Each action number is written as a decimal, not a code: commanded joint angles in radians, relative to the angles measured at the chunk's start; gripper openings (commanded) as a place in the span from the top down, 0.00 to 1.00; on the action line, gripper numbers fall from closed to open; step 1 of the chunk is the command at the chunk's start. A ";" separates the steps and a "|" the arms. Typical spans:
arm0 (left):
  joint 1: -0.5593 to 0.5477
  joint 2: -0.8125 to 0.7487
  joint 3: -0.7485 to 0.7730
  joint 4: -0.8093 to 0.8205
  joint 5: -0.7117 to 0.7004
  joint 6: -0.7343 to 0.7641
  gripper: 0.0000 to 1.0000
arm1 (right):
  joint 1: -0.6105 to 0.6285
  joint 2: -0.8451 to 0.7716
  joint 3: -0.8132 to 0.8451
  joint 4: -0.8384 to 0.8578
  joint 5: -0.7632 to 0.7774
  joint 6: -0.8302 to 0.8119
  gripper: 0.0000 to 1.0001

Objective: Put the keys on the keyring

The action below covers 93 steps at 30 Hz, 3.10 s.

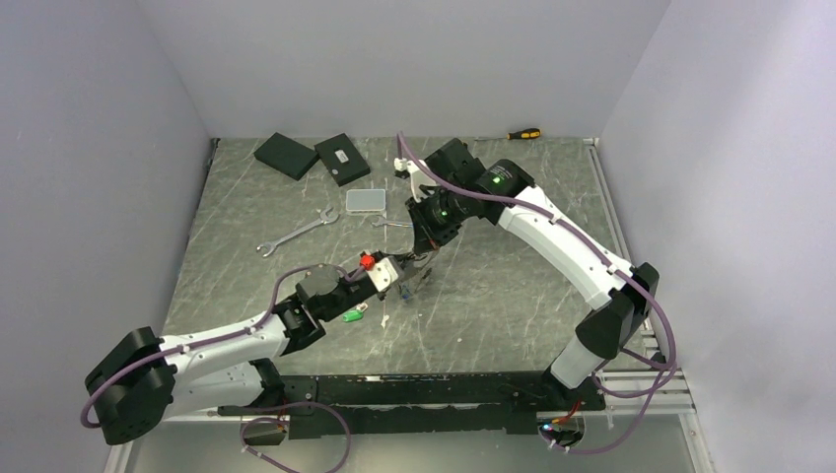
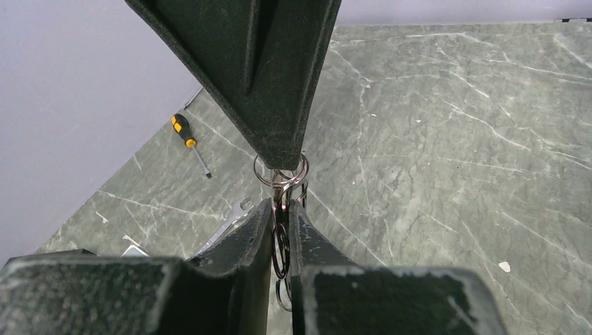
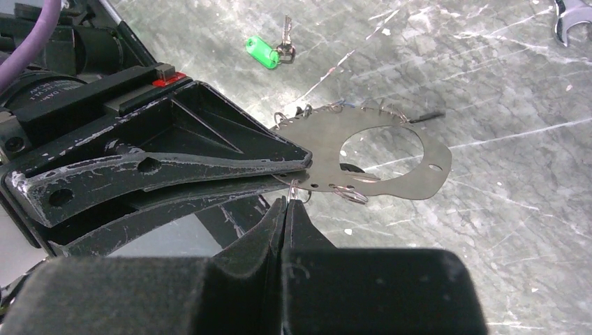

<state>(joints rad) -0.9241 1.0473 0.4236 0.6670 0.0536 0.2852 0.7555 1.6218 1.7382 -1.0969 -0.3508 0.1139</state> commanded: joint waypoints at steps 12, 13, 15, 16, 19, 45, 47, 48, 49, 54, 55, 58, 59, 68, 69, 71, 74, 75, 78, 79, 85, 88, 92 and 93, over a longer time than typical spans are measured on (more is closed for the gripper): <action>-0.019 0.008 0.094 -0.118 -0.074 0.154 1.00 | -0.008 0.039 0.030 -0.102 0.017 0.004 1.00; -0.026 0.009 0.099 -0.128 -0.088 0.176 1.00 | -0.009 0.045 0.029 -0.105 0.011 0.006 1.00; -0.040 0.015 0.101 -0.130 -0.106 0.208 1.00 | -0.011 0.053 0.022 -0.101 -0.004 0.012 1.00; -0.047 0.017 0.096 -0.121 -0.112 0.219 1.00 | -0.013 0.060 0.023 -0.104 -0.011 0.014 1.00; -0.063 0.021 0.081 -0.088 -0.120 0.230 1.00 | -0.018 0.075 0.029 -0.105 -0.026 0.023 1.00; -0.065 0.036 0.126 -0.051 -0.294 -0.227 1.00 | -0.067 -0.070 -0.091 0.248 -0.048 0.084 0.49; -0.065 0.031 0.129 -0.043 -0.319 -0.258 1.00 | -0.067 -0.141 -0.177 0.354 -0.029 0.128 0.48; -0.065 0.029 0.126 -0.025 -0.326 -0.269 1.00 | -0.067 -0.169 -0.223 0.401 -0.015 0.147 0.48; -0.065 0.026 0.122 -0.010 -0.326 -0.277 1.00 | -0.067 -0.201 -0.269 0.453 0.001 0.166 0.48; -0.065 0.026 0.130 -0.009 -0.356 -0.324 1.00 | -0.067 -0.331 -0.468 0.681 0.022 0.229 0.49; -0.065 0.026 0.129 -0.003 -0.353 -0.330 1.00 | -0.067 -0.343 -0.491 0.706 0.026 0.238 0.50; -0.065 0.026 0.121 0.023 -0.336 -0.346 1.00 | -0.067 -0.351 -0.525 0.744 0.022 0.244 0.54; -0.065 0.027 0.123 0.025 -0.330 -0.350 1.00 | -0.067 -0.352 -0.532 0.757 0.020 0.246 0.55; -0.066 0.031 0.123 0.040 -0.315 -0.374 1.00 | -0.067 -0.324 -0.523 0.809 0.006 0.251 0.63; -0.065 0.030 0.122 0.043 -0.316 -0.373 1.00 | -0.067 -0.323 -0.523 0.806 0.008 0.250 0.63; -0.065 0.028 0.121 0.046 -0.321 -0.370 1.00 | -0.067 -0.323 -0.522 0.800 0.012 0.250 0.63; -0.065 0.026 0.117 0.059 -0.324 -0.367 1.00 | -0.067 -0.318 -0.523 0.795 0.012 0.252 0.63; -0.065 0.028 0.118 0.062 -0.324 -0.366 1.00 | -0.067 -0.316 -0.522 0.793 0.012 0.253 0.63; -0.065 0.031 0.117 0.072 -0.324 -0.365 1.00 | -0.068 -0.314 -0.521 0.791 0.012 0.258 0.61; -0.065 0.031 0.117 0.075 -0.325 -0.365 1.00 | -0.067 -0.313 -0.521 0.791 0.013 0.259 0.61; -0.066 0.033 0.118 0.089 -0.328 -0.359 1.00 | -0.067 -0.312 -0.527 0.788 0.014 0.257 0.61; -0.065 0.037 0.118 0.093 -0.330 -0.359 1.00 | -0.067 -0.318 -0.531 0.790 0.008 0.259 0.63; -0.065 0.045 0.119 0.104 -0.331 -0.359 1.00 | -0.067 -0.326 -0.537 0.796 0.009 0.261 0.66; -0.065 0.046 0.120 0.107 -0.330 -0.360 1.00 | -0.067 -0.326 -0.537 0.791 0.009 0.262 0.67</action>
<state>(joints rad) -0.9863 1.0920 0.5064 0.6624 -0.2676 -0.0494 0.6922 1.3117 1.1992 -0.3462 -0.3420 0.3649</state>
